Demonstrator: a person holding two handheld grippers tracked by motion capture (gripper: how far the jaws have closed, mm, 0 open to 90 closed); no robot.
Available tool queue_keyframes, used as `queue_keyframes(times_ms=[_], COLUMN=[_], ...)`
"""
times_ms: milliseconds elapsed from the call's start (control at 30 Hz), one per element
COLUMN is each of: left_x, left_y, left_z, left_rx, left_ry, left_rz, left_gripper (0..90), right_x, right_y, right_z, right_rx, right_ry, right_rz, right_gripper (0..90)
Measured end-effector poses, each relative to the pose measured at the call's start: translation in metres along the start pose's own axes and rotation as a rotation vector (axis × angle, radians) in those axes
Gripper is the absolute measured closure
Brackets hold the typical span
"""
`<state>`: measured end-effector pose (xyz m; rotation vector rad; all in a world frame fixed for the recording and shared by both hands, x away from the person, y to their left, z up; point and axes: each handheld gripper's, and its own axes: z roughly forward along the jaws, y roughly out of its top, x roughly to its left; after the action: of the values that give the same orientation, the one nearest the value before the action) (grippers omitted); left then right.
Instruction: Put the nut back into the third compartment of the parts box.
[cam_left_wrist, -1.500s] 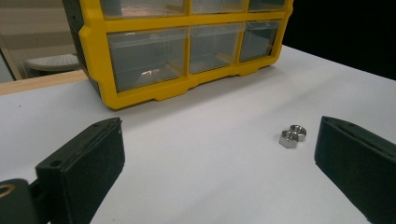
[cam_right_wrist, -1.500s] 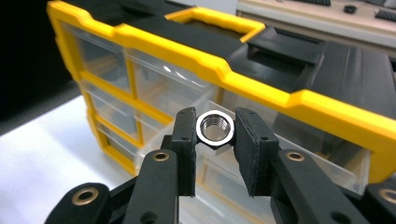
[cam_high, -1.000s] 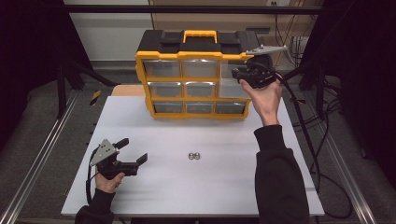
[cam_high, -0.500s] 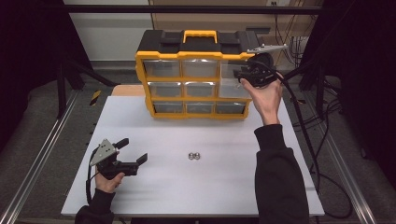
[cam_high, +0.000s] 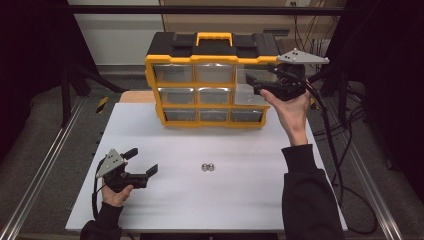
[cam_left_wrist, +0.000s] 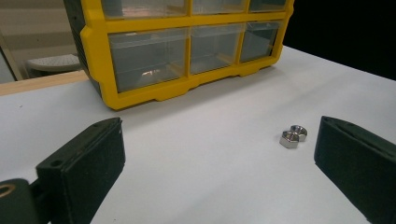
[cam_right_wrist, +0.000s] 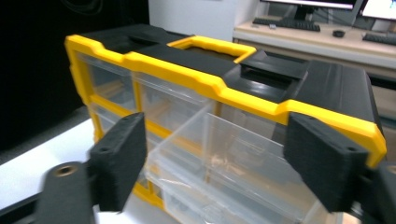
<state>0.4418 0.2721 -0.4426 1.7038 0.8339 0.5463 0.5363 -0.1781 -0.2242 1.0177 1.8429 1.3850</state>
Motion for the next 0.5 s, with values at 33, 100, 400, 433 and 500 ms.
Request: queue_keyframes(times_ms=[33, 100, 400, 433, 500], left_x=[0.000, 0.000, 0.000, -0.001, -0.001], left_y=[0.000, 0.000, 0.000, 0.000, 0.000], left_z=[0.000, 0.000, -0.001, -0.001, 0.000], left_rx=[0.000, -0.001, -0.004, -0.003, -0.003], left_ry=[0.001, 0.000, -0.001, -0.001, -0.001], left_rz=[0.001, 0.000, 0.000, 0.000, 0.002], left_gripper=[1.4, 1.4, 1.4, 1.4, 1.4], right_x=[0.006, 0.009, 0.032, 0.037, 0.040], right_y=[-0.002, -0.002, -0.022, -0.029, -0.037], right_z=[-0.008, -0.010, -0.029, -0.030, -0.031], right_rx=[-0.023, -0.031, -0.091, -0.089, -0.085], right_ry=[0.006, 0.006, 0.043, 0.054, 0.064], right_rz=[-0.014, -0.017, -0.034, -0.033, -0.032], right_gripper=[15.3, 13.3, 5.9, 5.2, 5.1])
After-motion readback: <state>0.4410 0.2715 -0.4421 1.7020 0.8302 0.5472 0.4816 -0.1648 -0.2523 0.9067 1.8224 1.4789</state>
